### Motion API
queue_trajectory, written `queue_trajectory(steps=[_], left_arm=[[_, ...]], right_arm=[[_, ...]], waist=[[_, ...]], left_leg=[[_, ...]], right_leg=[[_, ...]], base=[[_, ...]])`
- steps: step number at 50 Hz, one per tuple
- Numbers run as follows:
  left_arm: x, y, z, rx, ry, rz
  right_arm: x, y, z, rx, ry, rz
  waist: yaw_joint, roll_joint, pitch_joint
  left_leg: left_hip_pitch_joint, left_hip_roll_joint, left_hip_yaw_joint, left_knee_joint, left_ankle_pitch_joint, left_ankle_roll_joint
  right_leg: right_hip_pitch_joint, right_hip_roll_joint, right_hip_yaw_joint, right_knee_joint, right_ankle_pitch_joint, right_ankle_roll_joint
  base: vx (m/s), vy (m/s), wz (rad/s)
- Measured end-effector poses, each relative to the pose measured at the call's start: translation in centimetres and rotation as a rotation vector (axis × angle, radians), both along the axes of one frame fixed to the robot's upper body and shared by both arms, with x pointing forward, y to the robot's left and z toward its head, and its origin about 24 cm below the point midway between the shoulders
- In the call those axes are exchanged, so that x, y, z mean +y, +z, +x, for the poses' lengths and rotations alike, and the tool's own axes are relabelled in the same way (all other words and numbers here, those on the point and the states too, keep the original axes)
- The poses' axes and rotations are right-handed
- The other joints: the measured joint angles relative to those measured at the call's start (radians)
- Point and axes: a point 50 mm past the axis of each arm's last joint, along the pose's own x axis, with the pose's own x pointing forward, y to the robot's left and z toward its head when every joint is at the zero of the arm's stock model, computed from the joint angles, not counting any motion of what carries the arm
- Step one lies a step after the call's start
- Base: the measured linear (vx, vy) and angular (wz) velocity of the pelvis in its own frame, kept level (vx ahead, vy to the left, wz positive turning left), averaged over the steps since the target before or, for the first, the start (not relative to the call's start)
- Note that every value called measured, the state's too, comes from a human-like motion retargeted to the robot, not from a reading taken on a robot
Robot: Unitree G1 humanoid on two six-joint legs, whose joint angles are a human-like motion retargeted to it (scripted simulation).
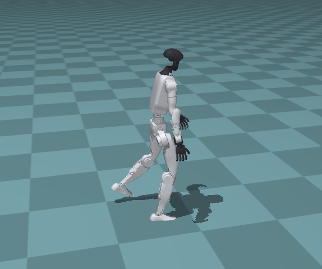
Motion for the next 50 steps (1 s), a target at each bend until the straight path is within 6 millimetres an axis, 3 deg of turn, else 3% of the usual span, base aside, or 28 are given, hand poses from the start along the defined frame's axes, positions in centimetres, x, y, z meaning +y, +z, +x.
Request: queue_trajectory(steps=[5,10,13,15,18,20,24,28,32,36,40,42,44,47,50], left_arm=[[1.0,-5.9,-11.3,0.455,-0.141,0.043],[0.9,-8.1,-21.7,0.74,-0.106,-0.045],[1.3,-8.1,-25.3,0.797,0.026,-0.084],[1.9,-7.9,-26.6,0.797,0.115,-0.098],[2.9,-7.4,-28.3,0.846,0.122,-0.074],[3.6,-7.2,-27.4,0.843,0.109,-0.061],[4.8,-6.8,-22.8,0.747,0.05,0.02],[4.8,-5.8,-15.2,0.529,0.052,0.101],[3.0,-3.7,-7.1,0.317,0.03,0.109],[-0.1,-0.7,-0.4,0.163,-0.104,0.092],[-3.3,3.1,5.0,-0.017,-0.246,0.106],[-4.7,5.4,7.3,-0.145,-0.269,0.11],[-5.6,7.2,8.7,-0.256,-0.274,0.107],[-6.3,8.3,9.2,-0.36,-0.24,0.062],[-5.9,6.5,7.7,-0.321,-0.156,-0.017]], right_arm=[[2.1,2.1,6.1,-0.134,0.119,0.009],[5.7,4.7,11.2,-0.354,0.146,0.073],[7.7,6.5,13.7,-0.492,0.161,0.104],[8.8,7.6,14.7,-0.566,0.179,0.121],[9.4,7.1,14.3,-0.568,0.204,0.145],[9.0,6.3,13.4,-0.514,0.224,0.156],[6.5,3.2,9.3,-0.326,0.179,0.115],[4.3,0.5,3.8,-0.131,0.094,0.053],[3.3,-1.1,-0.5,0.01,0.061,0.064],[2.7,-1.8,-3.2,0.106,0.076,0.142],[1.3,-1.6,-4.1,0.134,0.059,0.162],[0.2,-1.2,-3.7,0.122,0.032,0.126],[-0.7,-0.8,-3.3,0.1,0.003,0.082],[-1.7,0.0,-1.7,0.032,-0.027,0.015],[-2.3,1.0,0.5,-0.014,-0.024,-0.059]], waist=[[0.031,0.006,-0.038],[0.13,-0.008,-0.037],[0.19,-0.031,-0.017],[0.224,-0.041,-0.002],[0.266,-0.045,-0.012],[0.305,-0.057,-0.014],[0.35,-0.086,-0.002],[0.337,-0.094,-0.011],[0.285,-0.083,-0.024],[0.197,-0.063,-0.035],[0.099,-0.036,-0.04],[0.059,-0.025,-0.028],[0.04,-0.01,-0.024],[0.028,0.03,-0.013],[0.005,0.052,0.008]], left_leg=[[-0.188,0.054,0.164,0.312,-0.104,0.075],[-0.279,0.029,0.186,0.178,-0.138,0.057],[-0.271,0.036,0.212,-0.081,-0.162,0.06],[-0.246,0.05,0.243,-0.306,-0.125,0.078],[-0.283,0.1,0.236,-0.369,-0.059,0.045],[-0.222,0.071,0.197,-0.472,-0.019,0.07],[-0.148,0.03,0.182,-0.415,-0.109,0.078],[-0.114,0.013,0.139,-0.376,-0.144,0.083],[-0.057,0.011,0.096,-0.419,-0.126,0.061],[0.014,0.008,0.041,-0.486,-0.078,0.05],[0.075,0.007,-0.009,-0.51,-0.049,0.028],[0.11,0.001,-0.031,-0.501,-0.048,0.018],[0.136,-0.002,-0.038,-0.474,-0.045,0.019],[0.145,0.015,-0.028,-0.367,-0.014,0.024],[0.088,0.025,-0.005,-0.126,0.037,0.034]], right_leg=[[0.032,-0.009,0.085,-0.022,-0.012,0.019],[0.088,-0.012,0.184,-0.065,0.016,0.043],[0.128,-0.021,0.219,-0.078,0.024,0.074],[0.157,-0.021,0.226,-0.074,0.019,0.09],[0.177,-0.005,0.215,0.0,-0.011,0.087],[0.205,-0.009,0.227,0.009,0.014,0.084],[0.158,-0.035,0.219,0.283,0.12,0.091],[0.002,-0.068,0.136,0.623,0.266,0.059],[-0.147,-0.098,0.039,0.766,0.183,-0.005],[-0.235,-0.042,0.04,0.631,0.126,0.022],[-0.225,-0.023,0.019,0.231,0.109,0.045],[-0.167,-0.03,-0.006,-0.049,0.175,0.061],[-0.137,-0.033,-0.004,-0.143,0.223,0.065],[-0.099,-0.022,0.011,-0.07,0.12,0.061],[-0.029,-0.026,0.02,-0.034,0.064,0.069]], base=[[0.57,-0.01,-0.93],[0.55,0.1,-1.1],[0.55,0.18,-0.77],[0.56,0.25,-0.37],[0.59,0.3,-0.11],[0.62,0.34,0.02],[0.62,0.36,0.41],[0.58,0.25,0.76],[0.54,0.12,0.69],[0.54,0.02,0.75],[0.59,-0.08,0.69],[0.63,-0.16,0.49],[0.64,-0.19,0.09],[0.66,-0.2,-0.26],[0.65,-0.19,-0.29]])
